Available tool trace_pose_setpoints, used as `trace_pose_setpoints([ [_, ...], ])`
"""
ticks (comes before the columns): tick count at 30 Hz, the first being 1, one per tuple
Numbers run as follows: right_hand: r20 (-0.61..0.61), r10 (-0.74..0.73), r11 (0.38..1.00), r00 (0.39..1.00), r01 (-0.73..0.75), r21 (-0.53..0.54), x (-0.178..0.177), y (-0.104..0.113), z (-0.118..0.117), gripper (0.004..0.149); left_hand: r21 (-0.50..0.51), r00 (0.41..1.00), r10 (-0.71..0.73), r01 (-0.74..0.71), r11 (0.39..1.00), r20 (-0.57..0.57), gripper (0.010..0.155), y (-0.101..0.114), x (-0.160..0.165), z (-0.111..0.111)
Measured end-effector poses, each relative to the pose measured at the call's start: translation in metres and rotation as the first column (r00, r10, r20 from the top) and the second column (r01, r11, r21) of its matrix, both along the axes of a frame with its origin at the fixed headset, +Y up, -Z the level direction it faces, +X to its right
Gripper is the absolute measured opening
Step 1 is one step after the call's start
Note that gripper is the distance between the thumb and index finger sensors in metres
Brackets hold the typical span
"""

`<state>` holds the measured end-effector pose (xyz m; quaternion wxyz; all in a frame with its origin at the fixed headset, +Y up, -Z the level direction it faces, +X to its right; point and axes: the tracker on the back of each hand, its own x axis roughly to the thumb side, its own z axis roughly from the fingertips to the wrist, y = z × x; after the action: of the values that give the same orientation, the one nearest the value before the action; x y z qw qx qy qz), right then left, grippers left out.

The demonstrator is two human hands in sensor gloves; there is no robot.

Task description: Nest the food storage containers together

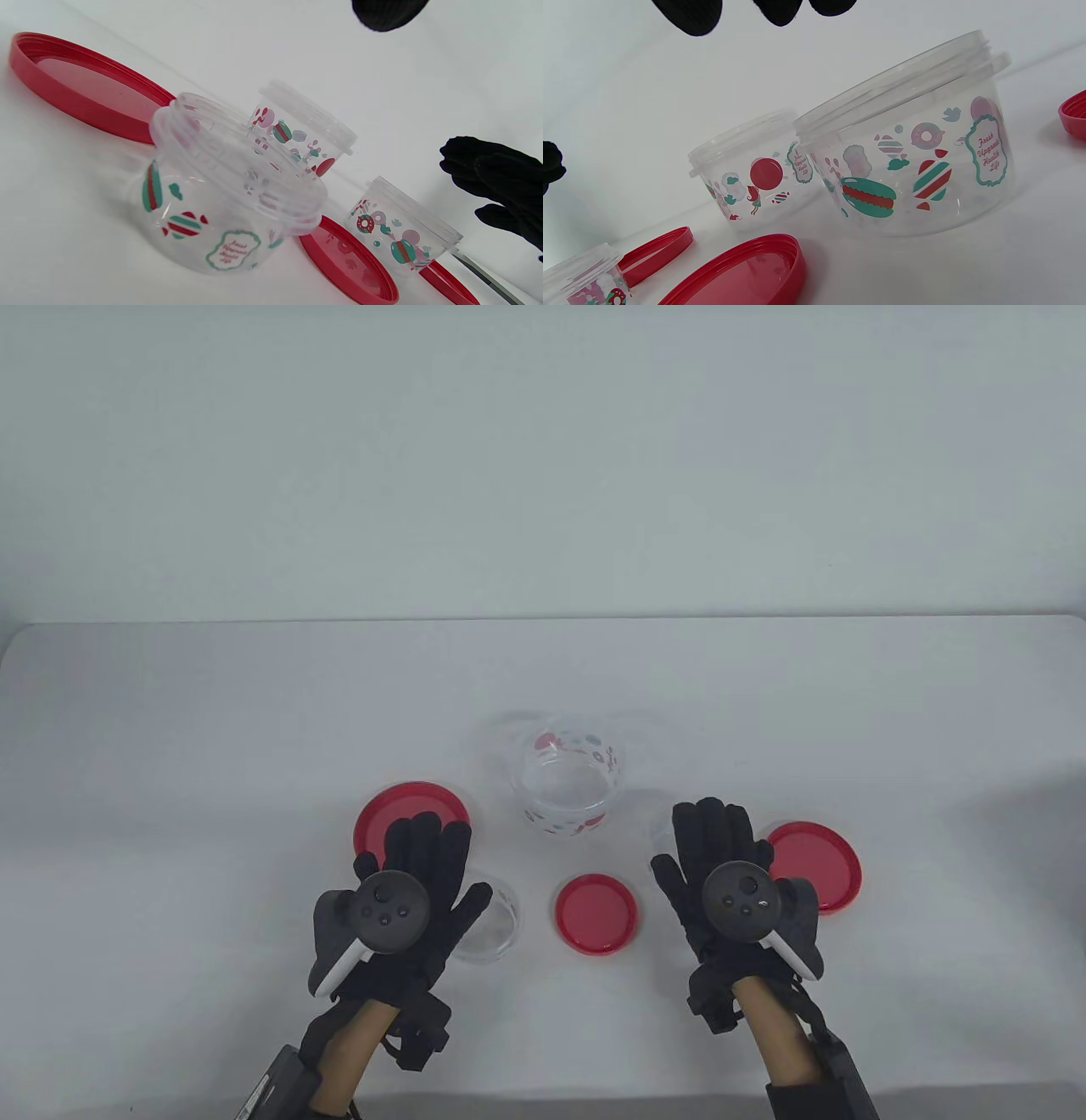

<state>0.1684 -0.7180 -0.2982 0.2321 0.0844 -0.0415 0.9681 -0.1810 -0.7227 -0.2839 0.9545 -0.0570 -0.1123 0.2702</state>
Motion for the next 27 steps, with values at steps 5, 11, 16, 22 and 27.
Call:
trace_pose_setpoints([
  [5,0.002,-0.003,1.0,1.0,0.003,-0.01,0.0007,0.0005,0.0003,0.066,-0.006,1.0,-0.001,0.001,1.0,0.004,0.073,0.0007,0.0004,0.0006],
  [11,0.002,-0.009,1.0,1.0,0.009,-0.021,0.0011,-0.0006,-0.0002,0.067,0.006,1.0,0.007,-0.007,1.0,0.01,0.073,0.0002,0.001,0.0009],
  [16,0.002,-0.018,0.999,1.0,0.018,-0.03,0.0015,-0.0009,-0.0001,0.067,0.003,1.0,0.006,-0.006,1.0,0.012,0.073,0.0001,0.0013,0.0018],
  [22,0.006,-0.022,0.999,1.0,0.022,-0.034,0.0026,-0.0012,-0.0005,0.067,-0.001,1.0,0.011,-0.011,1.0,0.012,0.073,0.0002,0.0014,0.0021],
  [27,0.008,-0.026,0.999,1.0,0.026,-0.036,0.0032,-0.0015,-0.0012,0.067,-0.005,1.0,0.016,-0.016,1.0,0.01,0.073,0.0,0.0012,0.0018],
])
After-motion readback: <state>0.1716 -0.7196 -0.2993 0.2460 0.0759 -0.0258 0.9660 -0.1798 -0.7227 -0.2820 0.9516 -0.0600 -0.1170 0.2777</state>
